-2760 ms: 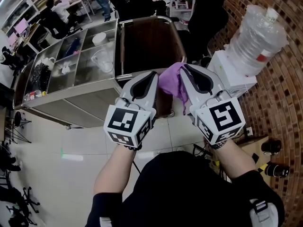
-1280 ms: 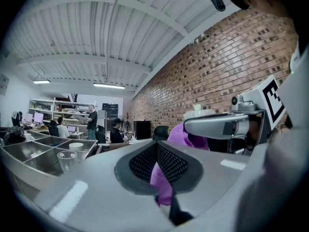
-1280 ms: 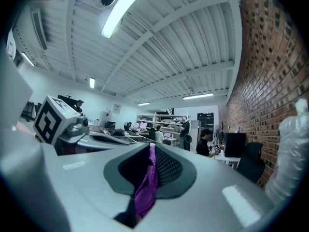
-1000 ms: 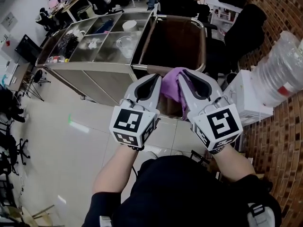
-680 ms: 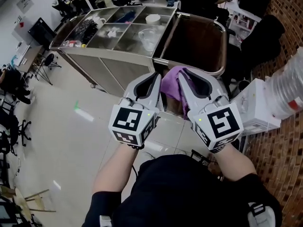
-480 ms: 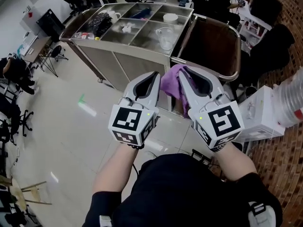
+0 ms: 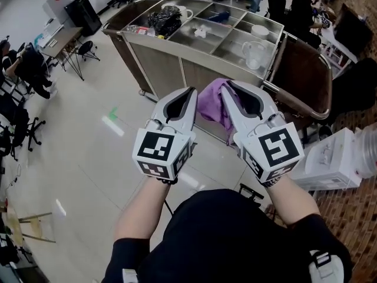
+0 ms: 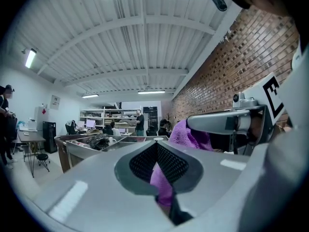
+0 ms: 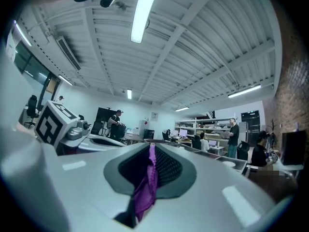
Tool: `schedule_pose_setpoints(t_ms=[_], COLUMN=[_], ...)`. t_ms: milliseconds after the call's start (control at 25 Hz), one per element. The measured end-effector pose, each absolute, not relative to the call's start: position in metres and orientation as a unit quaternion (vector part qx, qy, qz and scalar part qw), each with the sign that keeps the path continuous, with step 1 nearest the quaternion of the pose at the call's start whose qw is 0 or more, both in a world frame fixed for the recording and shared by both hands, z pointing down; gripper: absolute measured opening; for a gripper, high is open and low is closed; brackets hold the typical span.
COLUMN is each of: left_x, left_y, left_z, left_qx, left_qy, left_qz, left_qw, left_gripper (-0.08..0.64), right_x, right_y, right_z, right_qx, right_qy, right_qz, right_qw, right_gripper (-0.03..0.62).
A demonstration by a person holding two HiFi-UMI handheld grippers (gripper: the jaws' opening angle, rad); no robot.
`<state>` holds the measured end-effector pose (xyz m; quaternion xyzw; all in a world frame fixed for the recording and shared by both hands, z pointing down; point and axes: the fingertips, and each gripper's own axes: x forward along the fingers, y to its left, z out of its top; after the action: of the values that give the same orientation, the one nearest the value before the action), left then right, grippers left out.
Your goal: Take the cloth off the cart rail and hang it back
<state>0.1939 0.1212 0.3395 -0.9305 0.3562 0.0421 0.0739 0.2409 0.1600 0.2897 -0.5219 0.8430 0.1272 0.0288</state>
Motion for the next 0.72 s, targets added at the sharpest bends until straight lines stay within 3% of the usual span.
schedule_pose_setpoints(t_ms=[720], left_x=[0.021], left_y=[0.055], left_z=[0.349], left_qx=[-0.897], left_qy=[0.436], left_qz=[0.046], left_qw=[0.063], left_gripper=[0.000], right_x=[0.071], right_y=[0.073], right_z=[0.300], right_qx=[-0.447], right_qy=[0.886], right_qz=[0.123], right_qw=[0.016], right_gripper=[0.032])
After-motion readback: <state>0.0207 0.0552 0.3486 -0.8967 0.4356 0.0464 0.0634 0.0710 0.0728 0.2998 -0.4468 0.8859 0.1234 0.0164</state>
